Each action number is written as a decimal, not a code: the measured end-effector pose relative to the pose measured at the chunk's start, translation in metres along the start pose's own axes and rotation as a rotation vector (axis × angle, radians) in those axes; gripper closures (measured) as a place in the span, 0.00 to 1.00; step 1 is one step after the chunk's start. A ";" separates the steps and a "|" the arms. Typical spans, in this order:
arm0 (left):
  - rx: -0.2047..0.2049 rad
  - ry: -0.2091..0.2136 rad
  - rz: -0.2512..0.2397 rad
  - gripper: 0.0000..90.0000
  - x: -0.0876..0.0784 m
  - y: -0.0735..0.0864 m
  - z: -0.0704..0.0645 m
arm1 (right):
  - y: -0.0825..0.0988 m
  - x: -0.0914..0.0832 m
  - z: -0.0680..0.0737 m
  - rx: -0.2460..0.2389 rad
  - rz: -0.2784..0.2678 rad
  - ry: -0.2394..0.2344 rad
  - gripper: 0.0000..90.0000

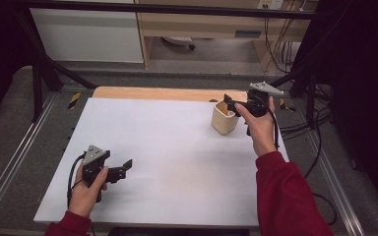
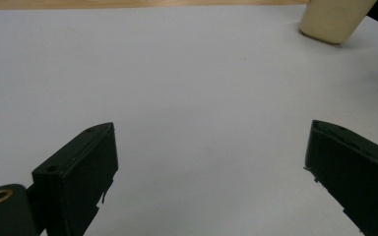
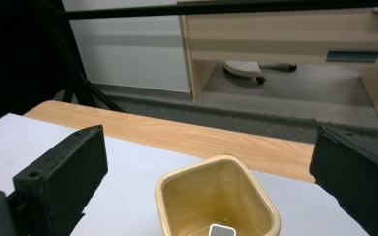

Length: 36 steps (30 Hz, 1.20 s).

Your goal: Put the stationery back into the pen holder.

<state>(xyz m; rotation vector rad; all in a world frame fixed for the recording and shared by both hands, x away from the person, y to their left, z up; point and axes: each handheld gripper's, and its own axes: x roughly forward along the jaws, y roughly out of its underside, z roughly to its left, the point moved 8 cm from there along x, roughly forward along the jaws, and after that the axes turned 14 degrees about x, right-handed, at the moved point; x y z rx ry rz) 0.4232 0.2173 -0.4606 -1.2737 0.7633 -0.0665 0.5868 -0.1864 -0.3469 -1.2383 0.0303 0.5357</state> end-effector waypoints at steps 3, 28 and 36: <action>-0.004 -0.002 -0.004 0.06 -0.001 0.000 0.000 | -0.003 -0.007 0.003 -0.007 -0.016 -0.016 0.02; 0.018 -0.004 -0.029 0.06 -0.023 0.002 -0.002 | 0.048 -0.102 -0.009 -0.071 -0.065 -0.061 0.07; 0.028 -0.002 -0.033 0.06 -0.027 0.004 -0.004 | 0.088 -0.121 -0.018 -0.089 -0.026 -0.057 0.06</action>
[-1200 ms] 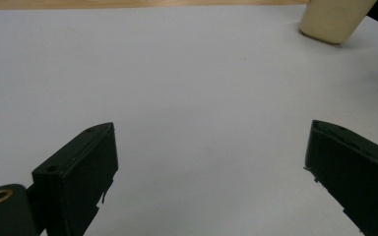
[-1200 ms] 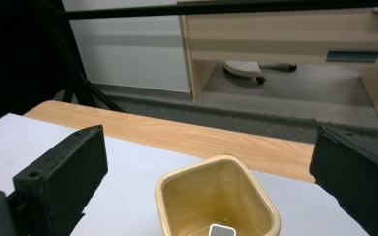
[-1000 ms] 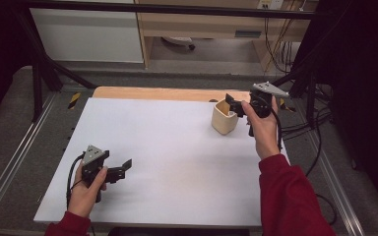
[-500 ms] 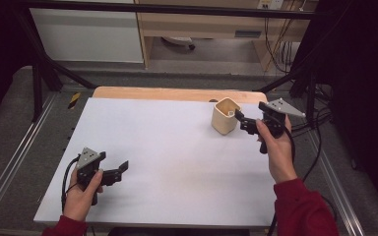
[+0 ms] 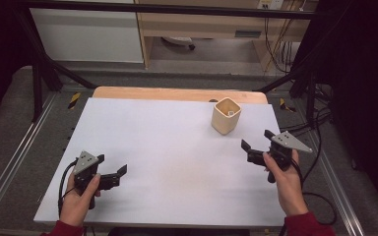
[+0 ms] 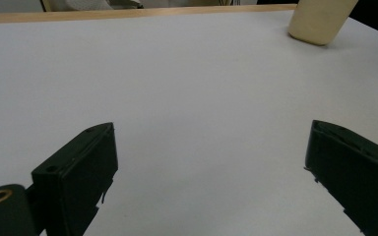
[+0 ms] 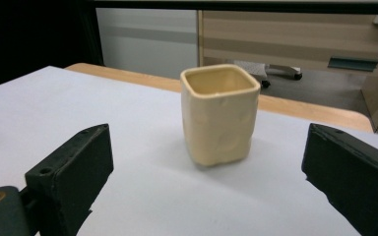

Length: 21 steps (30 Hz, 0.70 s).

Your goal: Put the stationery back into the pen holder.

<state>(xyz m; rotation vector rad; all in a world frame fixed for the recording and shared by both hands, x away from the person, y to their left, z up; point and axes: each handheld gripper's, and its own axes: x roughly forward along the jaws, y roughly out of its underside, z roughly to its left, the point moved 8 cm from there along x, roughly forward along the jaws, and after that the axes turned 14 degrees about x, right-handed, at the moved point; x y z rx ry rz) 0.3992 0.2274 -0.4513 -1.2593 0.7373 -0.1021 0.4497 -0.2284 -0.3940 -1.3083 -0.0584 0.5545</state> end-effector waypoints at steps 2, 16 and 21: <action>0.000 -0.001 0.001 0.06 -0.001 0.001 0.000 | 0.008 -0.004 -0.001 0.007 0.008 -0.001 0.06; 0.010 0.011 0.000 0.06 -0.007 0.002 -0.004 | 0.059 -0.014 -0.003 0.017 0.063 -0.006 0.06; 0.016 0.015 -0.004 0.06 -0.007 0.002 -0.005 | 0.069 -0.016 0.002 0.007 0.084 -0.020 0.06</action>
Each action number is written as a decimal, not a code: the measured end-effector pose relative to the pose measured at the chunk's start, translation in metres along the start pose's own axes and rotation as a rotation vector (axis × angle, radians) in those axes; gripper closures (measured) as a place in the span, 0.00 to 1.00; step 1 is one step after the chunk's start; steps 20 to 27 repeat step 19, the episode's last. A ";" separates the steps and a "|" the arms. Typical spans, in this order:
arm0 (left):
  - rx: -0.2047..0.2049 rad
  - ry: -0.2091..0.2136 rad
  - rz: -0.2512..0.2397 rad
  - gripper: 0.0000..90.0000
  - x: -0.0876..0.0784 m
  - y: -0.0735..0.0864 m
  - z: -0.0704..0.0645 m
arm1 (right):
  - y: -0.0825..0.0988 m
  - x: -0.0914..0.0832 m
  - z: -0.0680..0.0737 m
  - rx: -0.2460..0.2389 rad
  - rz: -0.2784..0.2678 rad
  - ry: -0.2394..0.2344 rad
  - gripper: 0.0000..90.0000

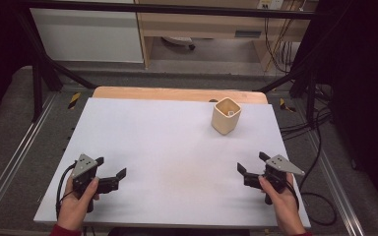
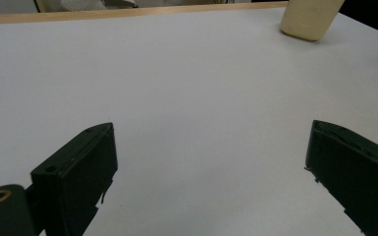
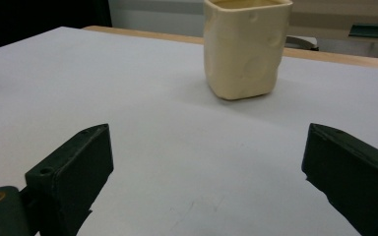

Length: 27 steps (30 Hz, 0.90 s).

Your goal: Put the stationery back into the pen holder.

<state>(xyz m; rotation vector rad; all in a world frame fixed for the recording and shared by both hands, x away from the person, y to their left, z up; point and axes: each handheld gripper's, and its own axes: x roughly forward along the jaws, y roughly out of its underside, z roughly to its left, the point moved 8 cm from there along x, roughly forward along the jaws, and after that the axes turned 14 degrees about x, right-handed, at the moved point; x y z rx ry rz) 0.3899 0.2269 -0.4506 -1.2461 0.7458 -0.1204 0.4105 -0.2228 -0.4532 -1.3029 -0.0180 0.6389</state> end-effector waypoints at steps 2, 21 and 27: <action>0.003 0.002 0.000 0.06 0.000 0.000 -0.001 | 0.004 0.000 0.002 -0.006 0.013 -0.008 0.06; 0.025 0.020 -0.006 0.06 0.003 -0.003 -0.008 | 0.041 0.035 0.023 -0.054 0.181 -0.054 0.05; 0.025 0.020 -0.006 0.06 0.003 -0.003 -0.008 | 0.041 0.035 0.023 -0.054 0.181 -0.054 0.05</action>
